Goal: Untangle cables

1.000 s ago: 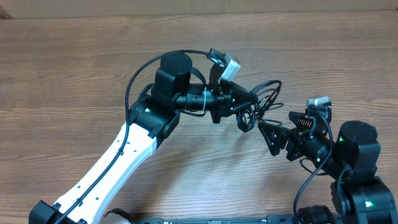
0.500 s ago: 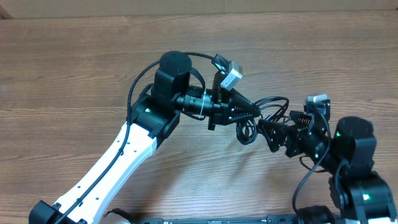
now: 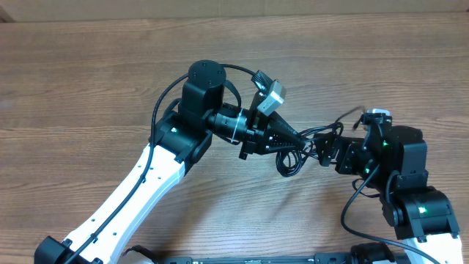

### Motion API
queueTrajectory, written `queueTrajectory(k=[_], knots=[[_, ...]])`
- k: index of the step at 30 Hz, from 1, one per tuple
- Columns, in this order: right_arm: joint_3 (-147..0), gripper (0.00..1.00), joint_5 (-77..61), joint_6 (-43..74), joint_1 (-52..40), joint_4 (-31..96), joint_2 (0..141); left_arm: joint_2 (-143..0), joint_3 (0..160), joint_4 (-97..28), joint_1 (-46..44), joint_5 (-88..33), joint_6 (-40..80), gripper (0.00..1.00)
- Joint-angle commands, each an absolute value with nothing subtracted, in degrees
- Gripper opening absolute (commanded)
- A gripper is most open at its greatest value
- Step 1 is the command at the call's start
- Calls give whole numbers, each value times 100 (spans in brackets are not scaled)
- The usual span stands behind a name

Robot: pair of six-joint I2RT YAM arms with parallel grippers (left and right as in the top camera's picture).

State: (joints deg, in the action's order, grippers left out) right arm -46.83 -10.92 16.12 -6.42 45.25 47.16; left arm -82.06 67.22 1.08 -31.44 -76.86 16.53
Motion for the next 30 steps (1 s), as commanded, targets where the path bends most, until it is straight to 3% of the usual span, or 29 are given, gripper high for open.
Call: queueTrajectory(k=[1,30], knots=[[-4801,100,27,2084,-626,4722,4722,-8088,6810,132,-3072,-8075,1474,4],[-4801,100,1457,2836,-626,5310,4722,-8088,6810,-1253,-1977,-7054,1476,4]])
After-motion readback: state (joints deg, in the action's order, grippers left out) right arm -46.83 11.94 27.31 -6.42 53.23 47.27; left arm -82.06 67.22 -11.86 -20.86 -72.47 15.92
